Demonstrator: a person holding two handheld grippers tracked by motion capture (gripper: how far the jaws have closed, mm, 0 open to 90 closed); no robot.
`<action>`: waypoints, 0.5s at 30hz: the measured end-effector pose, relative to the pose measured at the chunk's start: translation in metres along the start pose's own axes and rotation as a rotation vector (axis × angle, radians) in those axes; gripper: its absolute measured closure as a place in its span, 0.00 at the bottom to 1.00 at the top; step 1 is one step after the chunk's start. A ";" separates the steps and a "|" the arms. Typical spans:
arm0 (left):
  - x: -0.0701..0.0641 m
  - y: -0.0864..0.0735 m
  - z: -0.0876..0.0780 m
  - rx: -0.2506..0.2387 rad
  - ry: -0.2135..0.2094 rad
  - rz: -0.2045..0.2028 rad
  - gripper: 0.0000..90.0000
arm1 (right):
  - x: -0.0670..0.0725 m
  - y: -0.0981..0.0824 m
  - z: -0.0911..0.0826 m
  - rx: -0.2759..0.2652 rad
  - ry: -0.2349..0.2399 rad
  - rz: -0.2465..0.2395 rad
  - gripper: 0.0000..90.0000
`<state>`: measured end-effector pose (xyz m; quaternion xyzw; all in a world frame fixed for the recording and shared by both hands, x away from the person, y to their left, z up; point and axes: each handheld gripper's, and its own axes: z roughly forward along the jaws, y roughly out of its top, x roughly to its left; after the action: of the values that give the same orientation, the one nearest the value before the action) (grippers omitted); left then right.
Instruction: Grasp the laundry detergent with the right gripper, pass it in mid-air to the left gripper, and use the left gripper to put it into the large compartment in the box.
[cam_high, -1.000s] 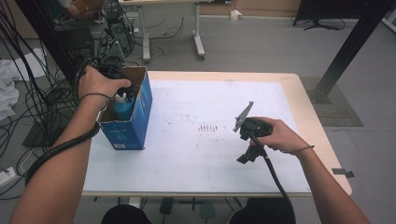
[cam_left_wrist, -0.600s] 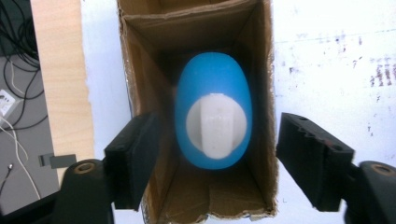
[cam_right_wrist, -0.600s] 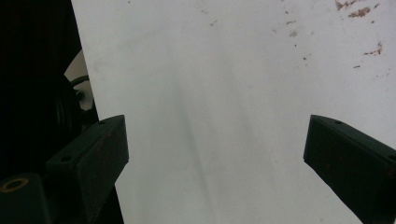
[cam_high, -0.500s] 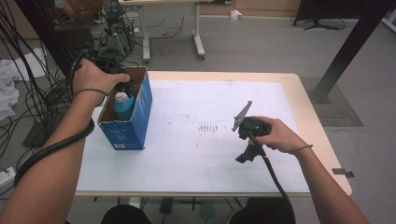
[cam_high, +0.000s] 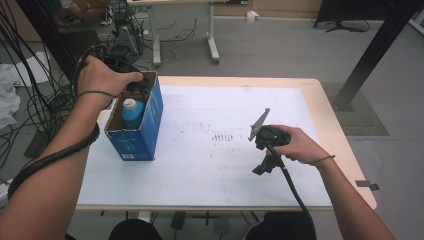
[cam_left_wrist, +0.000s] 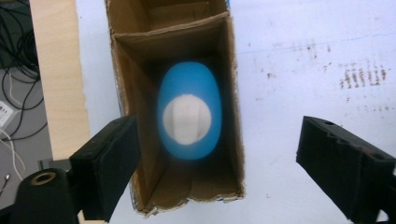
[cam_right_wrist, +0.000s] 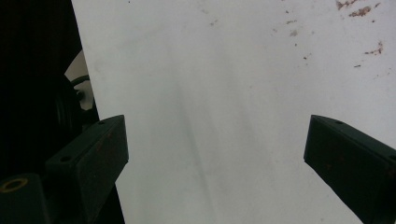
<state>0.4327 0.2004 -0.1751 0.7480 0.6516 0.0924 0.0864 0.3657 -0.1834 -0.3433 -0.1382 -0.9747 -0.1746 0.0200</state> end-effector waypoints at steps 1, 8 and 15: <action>-0.001 0.000 -0.001 -0.002 -0.002 0.002 0.14 | 0.000 0.000 0.000 0.001 0.000 0.000 0.07; -0.005 0.000 -0.010 -0.021 -0.007 0.010 0.11 | 0.000 -0.001 0.000 -0.003 -0.003 0.002 0.07; -0.013 -0.001 -0.020 -0.035 -0.014 0.031 0.10 | 0.000 -0.001 0.000 -0.003 -0.003 0.003 0.07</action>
<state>0.4249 0.1879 -0.1565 0.7571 0.6375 0.0999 0.1023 0.3653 -0.1838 -0.3433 -0.1402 -0.9742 -0.1759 0.0184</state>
